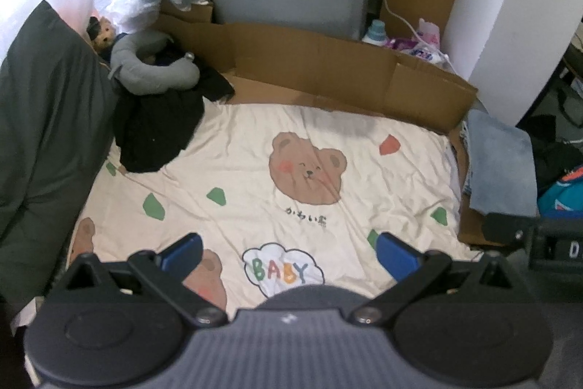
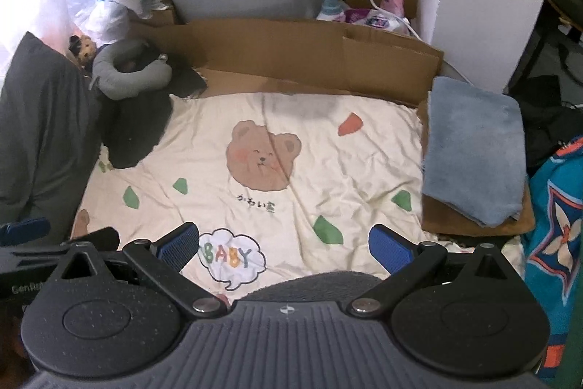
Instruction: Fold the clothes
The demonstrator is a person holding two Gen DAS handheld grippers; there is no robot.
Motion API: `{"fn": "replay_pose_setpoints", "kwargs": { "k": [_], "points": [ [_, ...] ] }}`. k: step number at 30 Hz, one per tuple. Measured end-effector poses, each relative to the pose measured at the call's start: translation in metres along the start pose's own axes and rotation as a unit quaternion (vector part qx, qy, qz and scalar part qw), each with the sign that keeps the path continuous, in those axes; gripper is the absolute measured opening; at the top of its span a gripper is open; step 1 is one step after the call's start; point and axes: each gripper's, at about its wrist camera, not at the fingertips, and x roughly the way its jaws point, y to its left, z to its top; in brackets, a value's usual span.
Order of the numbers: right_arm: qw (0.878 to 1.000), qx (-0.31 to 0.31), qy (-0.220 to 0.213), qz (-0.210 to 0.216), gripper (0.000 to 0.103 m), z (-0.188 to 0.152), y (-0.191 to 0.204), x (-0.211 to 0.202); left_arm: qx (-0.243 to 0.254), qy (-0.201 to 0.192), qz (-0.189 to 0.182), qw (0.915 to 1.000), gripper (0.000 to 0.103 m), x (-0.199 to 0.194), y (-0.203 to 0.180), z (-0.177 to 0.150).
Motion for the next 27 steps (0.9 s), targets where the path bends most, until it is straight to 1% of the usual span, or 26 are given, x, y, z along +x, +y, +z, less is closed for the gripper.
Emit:
{"fn": "replay_pose_setpoints", "kwargs": {
  "k": [4, 8, 14, 21, 27],
  "points": [
    [1.000, 0.009, 0.000, 0.013, 0.102, -0.0009, -0.0030, 0.0046, -0.011, 0.011, -0.001, 0.9999, 0.103, 0.0043, 0.0037, -0.0005],
    [1.000, 0.002, 0.000, 0.013, 0.102, -0.0004, 0.0012, 0.0071, -0.003, 0.007, 0.008, 0.9999, 0.103, 0.0036, 0.0002, -0.0024],
    [1.000, 0.001, 0.009, 0.029, 0.102, 0.0011, 0.0008, 0.0100, -0.004, 0.014, 0.007, 0.9999, 0.103, 0.0028, 0.0012, -0.0038],
    [0.999, -0.016, 0.013, 0.030, 0.102, 0.0019, 0.0049, 0.0099, 0.001, 0.012, 0.014, 0.9998, 0.103, 0.0022, -0.0022, -0.0054],
    [0.999, -0.023, 0.013, 0.033, 0.102, 0.0014, 0.0056, 0.0075, -0.014, 0.021, 0.009, 0.9996, 0.102, 0.0061, 0.0022, -0.0038]
  ]
}}
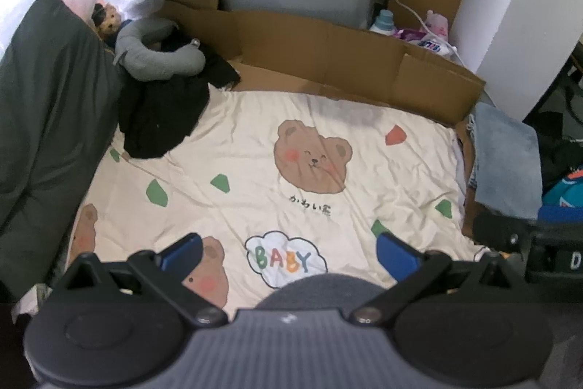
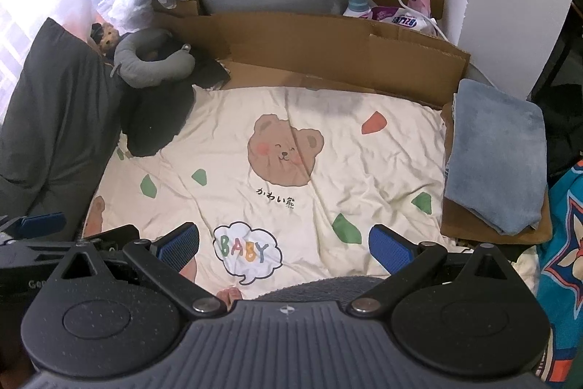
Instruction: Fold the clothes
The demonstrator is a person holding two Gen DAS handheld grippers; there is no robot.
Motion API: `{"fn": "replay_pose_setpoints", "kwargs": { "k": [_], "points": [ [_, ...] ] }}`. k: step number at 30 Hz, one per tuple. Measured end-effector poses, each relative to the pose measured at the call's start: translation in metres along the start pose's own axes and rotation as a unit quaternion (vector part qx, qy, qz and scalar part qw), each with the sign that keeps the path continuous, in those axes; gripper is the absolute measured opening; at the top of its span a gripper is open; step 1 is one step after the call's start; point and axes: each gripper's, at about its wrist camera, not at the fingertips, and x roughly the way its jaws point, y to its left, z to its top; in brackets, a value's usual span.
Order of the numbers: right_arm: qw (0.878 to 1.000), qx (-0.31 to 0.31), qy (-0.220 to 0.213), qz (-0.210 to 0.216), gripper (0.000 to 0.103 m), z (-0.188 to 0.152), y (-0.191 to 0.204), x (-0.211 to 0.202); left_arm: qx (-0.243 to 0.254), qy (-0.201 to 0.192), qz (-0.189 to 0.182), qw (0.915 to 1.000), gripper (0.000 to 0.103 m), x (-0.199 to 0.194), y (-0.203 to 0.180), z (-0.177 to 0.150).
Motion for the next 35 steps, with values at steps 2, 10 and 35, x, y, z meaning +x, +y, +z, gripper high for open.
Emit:
{"fn": "replay_pose_setpoints", "kwargs": {
  "k": [2, 10, 35],
  "points": [
    [1.000, 0.002, 0.000, 0.004, 0.102, 0.0000, -0.0013, -0.0003, -0.003, 0.002, 0.001, 1.0000, 0.102, 0.0006, 0.0009, 0.0000],
    [1.000, -0.003, 0.007, 0.010, 0.102, 0.0019, 0.0015, 0.0015, -0.004, -0.002, 0.008, 1.0000, 0.101, 0.0005, -0.0006, -0.0020],
    [0.999, -0.019, 0.009, -0.027, 0.102, 0.0028, -0.0023, -0.0028, -0.018, 0.002, 0.011, 0.9998, 0.100, 0.0028, 0.0066, -0.0011]
  ]
}}
